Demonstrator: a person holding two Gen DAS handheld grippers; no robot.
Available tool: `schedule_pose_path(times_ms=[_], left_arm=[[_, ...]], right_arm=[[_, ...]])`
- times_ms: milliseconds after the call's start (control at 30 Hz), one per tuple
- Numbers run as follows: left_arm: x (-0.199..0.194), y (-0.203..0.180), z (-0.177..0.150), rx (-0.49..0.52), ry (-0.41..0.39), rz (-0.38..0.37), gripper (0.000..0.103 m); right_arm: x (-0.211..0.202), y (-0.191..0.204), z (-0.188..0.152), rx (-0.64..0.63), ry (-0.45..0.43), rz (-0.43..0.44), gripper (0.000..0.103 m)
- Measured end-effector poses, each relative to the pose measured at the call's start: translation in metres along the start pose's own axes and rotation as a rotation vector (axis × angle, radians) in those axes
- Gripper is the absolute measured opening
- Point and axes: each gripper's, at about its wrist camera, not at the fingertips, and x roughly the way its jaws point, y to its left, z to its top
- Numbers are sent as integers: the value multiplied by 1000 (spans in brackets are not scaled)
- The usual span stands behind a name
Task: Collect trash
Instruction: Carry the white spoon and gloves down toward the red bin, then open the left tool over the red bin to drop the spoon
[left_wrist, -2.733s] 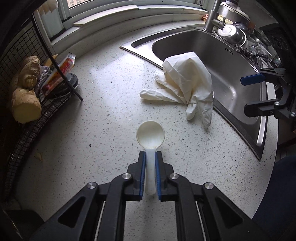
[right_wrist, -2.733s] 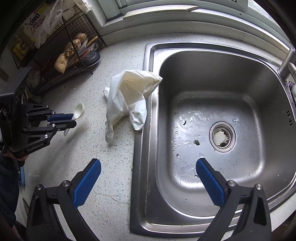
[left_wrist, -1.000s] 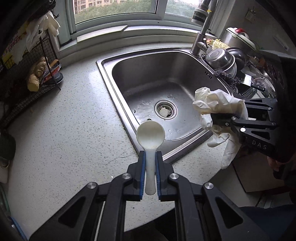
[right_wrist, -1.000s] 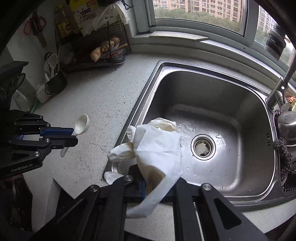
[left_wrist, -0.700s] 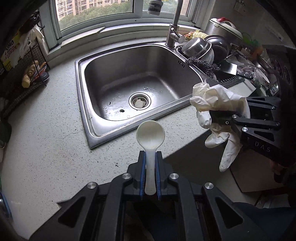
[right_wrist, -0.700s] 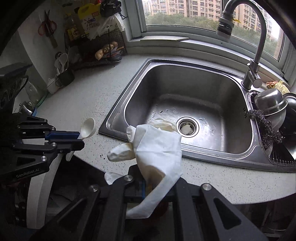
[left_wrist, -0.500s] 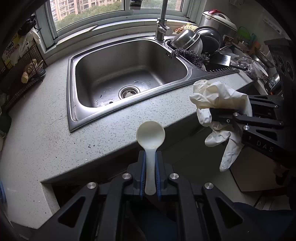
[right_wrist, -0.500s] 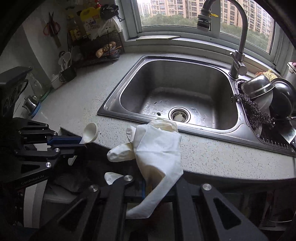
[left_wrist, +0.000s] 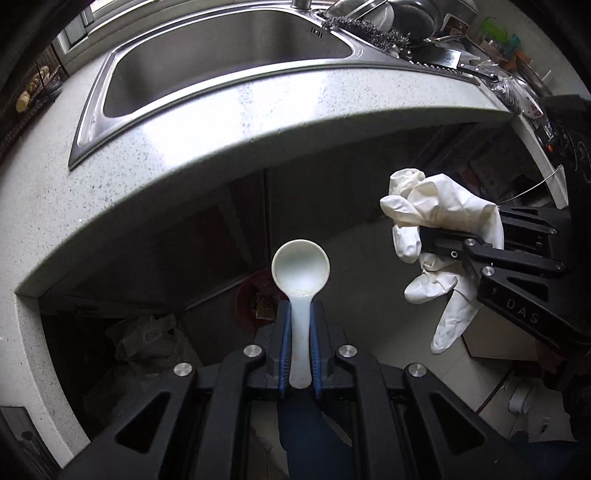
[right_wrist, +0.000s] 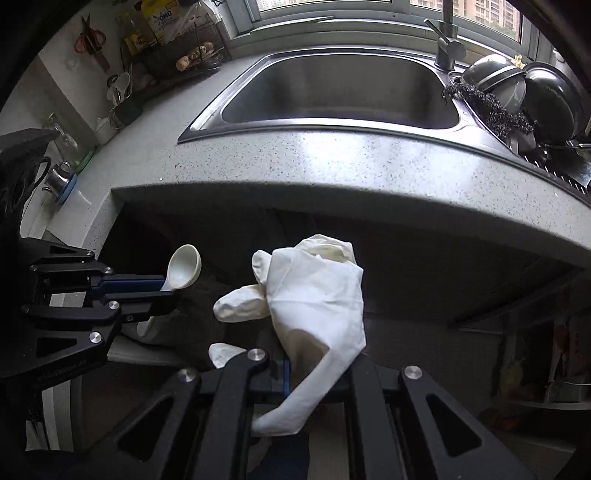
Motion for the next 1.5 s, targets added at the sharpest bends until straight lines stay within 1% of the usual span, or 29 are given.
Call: schedule_pose_path(times_ms=[133, 267, 333, 433, 533, 600, 767, 867, 967, 1100, 1200, 1233, 1300, 1367, 1400, 1467, 1500], left_arm=[[47, 14, -6, -23, 28, -24, 9], [109, 29, -14, -45, 85, -34, 9], [138, 38, -19, -60, 97, -39, 9], [183, 47, -24, -71, 110, -39, 9], [224, 57, -25, -76, 102, -43, 9], [253, 63, -25, -91, 118, -55, 9], [307, 71, -32, -81, 126, -58, 9], [329, 65, -30, -77, 136, -63, 9], [343, 61, -27, -89, 157, -45, 9], [348, 53, -28, -49, 168, -47, 9], [349, 50, -28, -44, 184, -42, 9], [346, 50, -29, -42, 174, -34, 9], [341, 49, -29, -36, 156, -12, 18], [339, 53, -30, -30, 148, -4, 38], [336, 53, -30, -28, 144, -6, 41], [333, 59, -32, -31, 136, -12, 58], [330, 61, -33, -39, 131, -15, 63]], right_arm=[[40, -8, -15, 23, 21, -14, 7], [83, -18, -26, 58, 48, -29, 7], [103, -22, -31, 75, 51, -30, 7], [136, -27, -38, 87, 62, -35, 7], [168, -32, -45, 92, 67, -42, 7], [189, -37, -50, 105, 67, -44, 7], [227, -46, -61, 135, 55, -53, 7], [243, -51, -67, 147, 54, -56, 7], [255, -48, -73, 150, 67, -63, 7], [263, -47, -75, 151, 79, -64, 7], [252, -52, -75, 153, 82, -62, 7], [252, -52, -75, 154, 84, -63, 7], [252, -53, -72, 158, 87, -58, 7], [250, -53, -73, 152, 87, -62, 7], [250, -53, -73, 150, 87, -64, 7], [251, -53, -75, 149, 87, -61, 7], [254, -52, -75, 149, 87, -59, 7]])
